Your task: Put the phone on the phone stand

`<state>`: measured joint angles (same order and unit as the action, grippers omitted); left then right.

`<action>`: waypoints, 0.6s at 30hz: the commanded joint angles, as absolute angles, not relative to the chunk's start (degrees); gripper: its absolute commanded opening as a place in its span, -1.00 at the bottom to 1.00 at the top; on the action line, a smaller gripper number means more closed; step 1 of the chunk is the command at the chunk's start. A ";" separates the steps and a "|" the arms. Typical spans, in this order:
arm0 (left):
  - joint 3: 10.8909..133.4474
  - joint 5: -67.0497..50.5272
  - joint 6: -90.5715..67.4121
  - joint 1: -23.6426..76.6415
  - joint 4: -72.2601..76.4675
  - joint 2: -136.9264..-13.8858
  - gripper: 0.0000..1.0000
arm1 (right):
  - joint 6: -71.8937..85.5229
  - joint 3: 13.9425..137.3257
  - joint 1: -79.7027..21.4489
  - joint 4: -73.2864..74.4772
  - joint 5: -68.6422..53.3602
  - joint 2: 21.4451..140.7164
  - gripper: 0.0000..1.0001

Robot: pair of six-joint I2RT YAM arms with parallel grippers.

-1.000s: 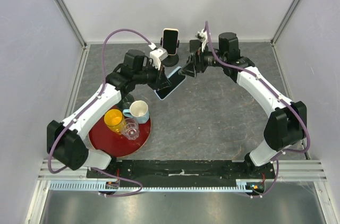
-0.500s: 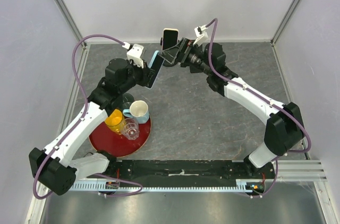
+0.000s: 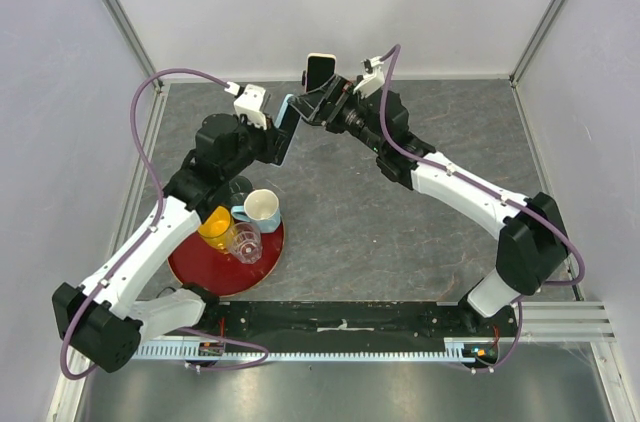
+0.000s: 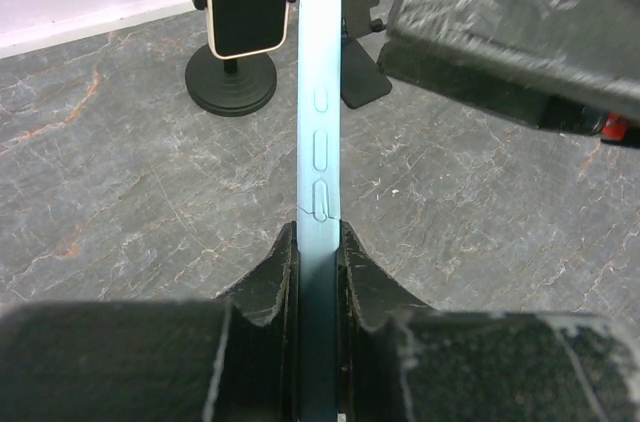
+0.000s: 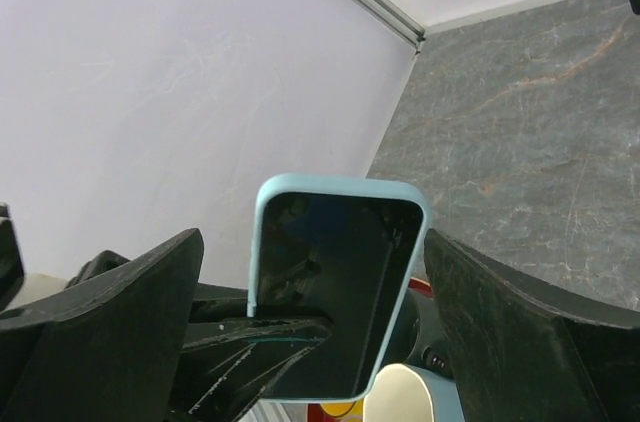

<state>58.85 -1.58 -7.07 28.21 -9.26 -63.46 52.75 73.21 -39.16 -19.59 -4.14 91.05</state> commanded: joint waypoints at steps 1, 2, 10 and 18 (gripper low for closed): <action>58.98 -0.18 -8.79 28.12 -1.76 -60.38 -0.95 | 53.35 75.94 -40.78 -19.16 -1.15 91.58 0.96; 58.89 -0.18 -8.96 28.12 -1.32 -60.21 -0.95 | 53.35 76.11 -40.96 -19.42 -0.97 91.84 0.96; 57.75 -0.70 -9.84 28.04 -0.26 -59.06 -0.95 | 53.79 78.13 -41.92 -20.04 -3.17 95.71 0.96; 57.22 -2.54 -11.42 26.81 1.49 -58.54 -0.95 | 55.54 77.87 -42.45 -21.80 -3.51 97.29 0.59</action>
<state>56.38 -1.58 -8.40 27.64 -6.85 -60.97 54.26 75.55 -42.02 -19.31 -3.14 96.16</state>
